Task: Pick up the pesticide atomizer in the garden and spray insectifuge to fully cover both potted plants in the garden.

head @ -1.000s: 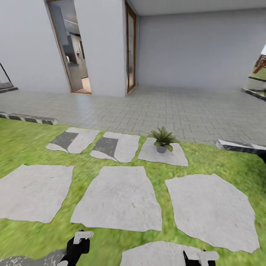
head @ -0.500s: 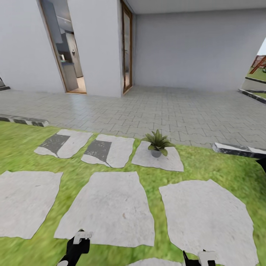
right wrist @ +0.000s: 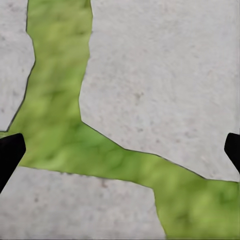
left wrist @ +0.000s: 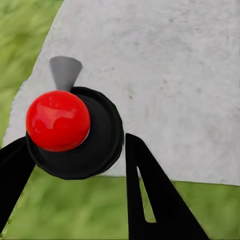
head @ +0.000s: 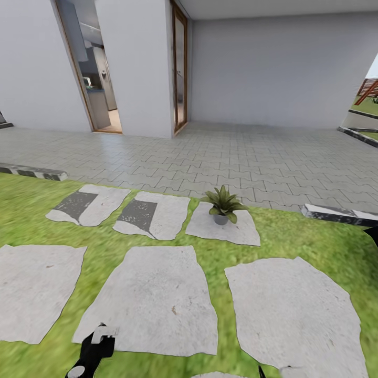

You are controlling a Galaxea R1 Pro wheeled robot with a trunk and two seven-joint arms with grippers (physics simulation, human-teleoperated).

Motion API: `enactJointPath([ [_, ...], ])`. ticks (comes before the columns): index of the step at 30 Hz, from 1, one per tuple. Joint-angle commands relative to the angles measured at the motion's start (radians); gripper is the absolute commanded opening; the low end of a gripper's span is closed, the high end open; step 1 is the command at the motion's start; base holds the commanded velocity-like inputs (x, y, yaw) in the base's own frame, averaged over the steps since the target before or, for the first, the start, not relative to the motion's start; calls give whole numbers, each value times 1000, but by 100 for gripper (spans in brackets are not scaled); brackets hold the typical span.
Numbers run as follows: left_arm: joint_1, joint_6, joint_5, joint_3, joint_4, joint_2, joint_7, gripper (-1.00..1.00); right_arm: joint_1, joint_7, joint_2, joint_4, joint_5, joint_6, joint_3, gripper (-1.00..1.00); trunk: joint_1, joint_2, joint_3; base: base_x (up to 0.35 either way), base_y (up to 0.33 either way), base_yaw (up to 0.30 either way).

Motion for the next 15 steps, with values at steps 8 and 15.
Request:
enactJointPath([
  [8, -32, 36, -47, 0, -2, 45, -39, -100, -4, 5, -9, -34, 4, 2, -2, 100, 0, 0, -1, 0, 0, 0],
  [15, -71, 75, -87, 0, -2, 48, -77, -100, -15, 16, -29, -73, 20, 41, 4, 100, 0, 0, -1, 0, 0, 0],
])
